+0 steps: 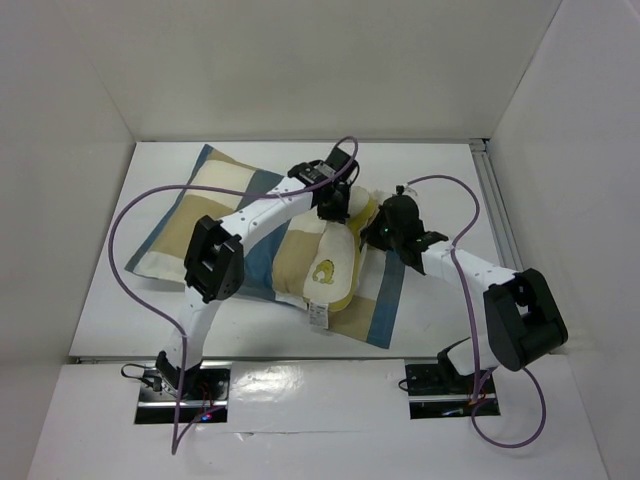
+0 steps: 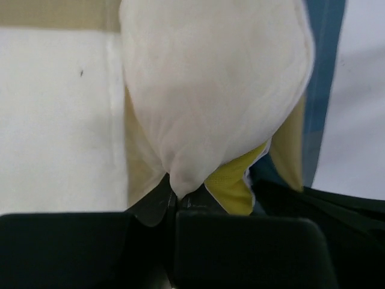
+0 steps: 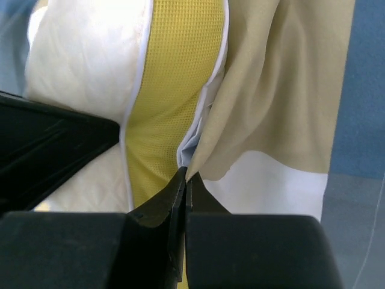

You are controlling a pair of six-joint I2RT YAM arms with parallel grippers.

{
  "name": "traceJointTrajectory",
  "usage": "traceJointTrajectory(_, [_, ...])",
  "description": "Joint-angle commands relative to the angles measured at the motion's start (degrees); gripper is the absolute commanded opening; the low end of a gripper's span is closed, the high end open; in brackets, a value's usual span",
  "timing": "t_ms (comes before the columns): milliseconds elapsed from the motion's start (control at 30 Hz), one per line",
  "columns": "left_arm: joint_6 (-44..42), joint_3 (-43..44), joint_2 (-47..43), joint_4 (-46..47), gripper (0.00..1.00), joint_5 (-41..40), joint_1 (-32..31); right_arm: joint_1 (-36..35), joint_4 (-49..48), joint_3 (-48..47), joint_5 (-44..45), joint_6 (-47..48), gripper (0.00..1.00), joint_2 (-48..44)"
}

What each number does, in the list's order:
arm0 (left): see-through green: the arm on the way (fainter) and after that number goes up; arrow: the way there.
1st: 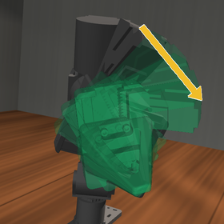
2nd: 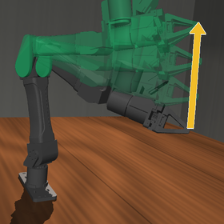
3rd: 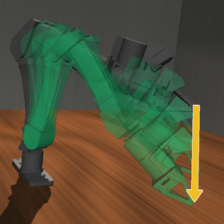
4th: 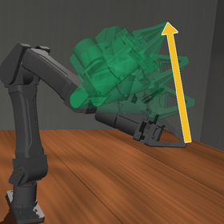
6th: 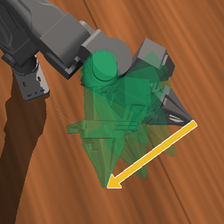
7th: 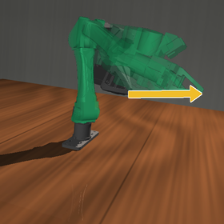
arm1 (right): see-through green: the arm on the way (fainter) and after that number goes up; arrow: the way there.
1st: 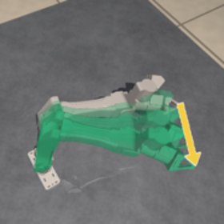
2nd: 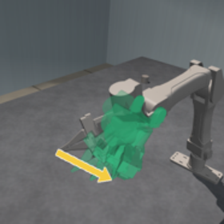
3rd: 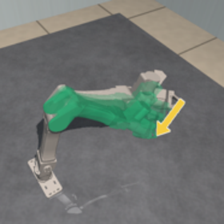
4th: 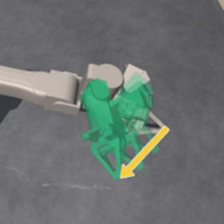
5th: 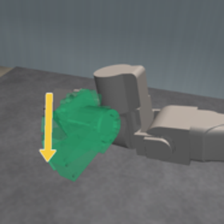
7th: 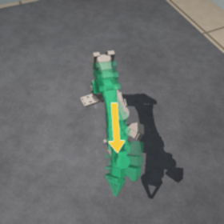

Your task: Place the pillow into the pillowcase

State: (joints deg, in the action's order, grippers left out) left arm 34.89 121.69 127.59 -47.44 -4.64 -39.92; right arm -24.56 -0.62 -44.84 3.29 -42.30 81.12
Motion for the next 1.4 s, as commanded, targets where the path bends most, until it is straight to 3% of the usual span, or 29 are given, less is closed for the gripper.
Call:
traceJointTrajectory(0, [0.35,-11.23,-2.24,-2.92,0.0,-0.1,-0.51,0.29,-2.45,-1.56,1.11,0.2,0.0,-2.11])
traceJointTrajectory(200, [-6.85,-34.02,-17.18,0.68,0.0,2.36,-0.51,6.0,-4.64,-5.43,-2.14,1.96,0.0,-0.8])
traceJointTrajectory(400, [-11.77,-45.2,-23.53,0.68,0.0,2.27,-1.74,14.0,-11.32,-11.05,-7.85,-0.49,0.0,-0.09])
traceJointTrajectory(667, [-12.39,-49.53,-17.13,4.45,0.0,4.73,-7.62,15.77,-28.63,-8.96,-10.5,-6.91,0.0,-4.74])
traceJointTrajectory(1000, [-14.06,-52.17,-10.7,9.91,0.0,10.27,-8.77,15.24,-46.2,-10.09,-18.31,-10.96,0.0,-5.36])
traceJointTrajectory(1133, [-15.21,-52.86,-9.03,12.01,0.0,13.95,-9.91,13.31,-48.33,-10.88,-16.39,-10.17,0.0,-6.06])
traceJointTrajectory(1367, [-16.96,-55.41,-10.34,14.39,0.0,18.7,-12.72,12.78,-48.33,-19.66,-13.48,-7.62,0.0,4.11])
